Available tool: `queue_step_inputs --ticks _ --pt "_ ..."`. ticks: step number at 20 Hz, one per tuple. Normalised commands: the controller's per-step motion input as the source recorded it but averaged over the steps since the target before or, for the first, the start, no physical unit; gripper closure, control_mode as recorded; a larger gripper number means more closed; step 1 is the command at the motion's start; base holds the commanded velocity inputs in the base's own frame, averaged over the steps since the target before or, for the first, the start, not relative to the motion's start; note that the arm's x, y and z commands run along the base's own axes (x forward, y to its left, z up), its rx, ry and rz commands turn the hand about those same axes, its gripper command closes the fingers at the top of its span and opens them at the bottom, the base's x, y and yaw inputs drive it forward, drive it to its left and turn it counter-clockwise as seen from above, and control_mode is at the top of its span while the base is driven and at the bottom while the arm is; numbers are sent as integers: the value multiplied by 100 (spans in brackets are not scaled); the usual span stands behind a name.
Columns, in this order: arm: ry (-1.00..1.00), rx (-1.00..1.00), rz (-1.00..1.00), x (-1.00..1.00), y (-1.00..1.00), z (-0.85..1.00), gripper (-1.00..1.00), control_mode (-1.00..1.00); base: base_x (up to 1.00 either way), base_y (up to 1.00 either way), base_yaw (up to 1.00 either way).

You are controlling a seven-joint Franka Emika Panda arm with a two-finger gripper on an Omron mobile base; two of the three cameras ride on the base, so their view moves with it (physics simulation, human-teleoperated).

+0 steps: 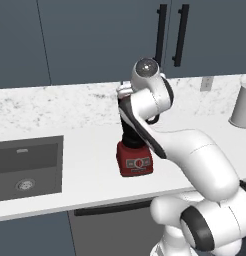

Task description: Close the lid blender by securely placing the lid on top.

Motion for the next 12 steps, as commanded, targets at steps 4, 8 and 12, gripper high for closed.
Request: queue_step_inputs --ticks 4,8,12 --pt "2 -4 0 -79 0 -12 -100 -100 0 0 0" --pt "0 -4 0 -99 0 -17 -100 -100 0 0 0" --pt "-14 -3 0 -97 -4 -10 -100 -100 0 0 0"
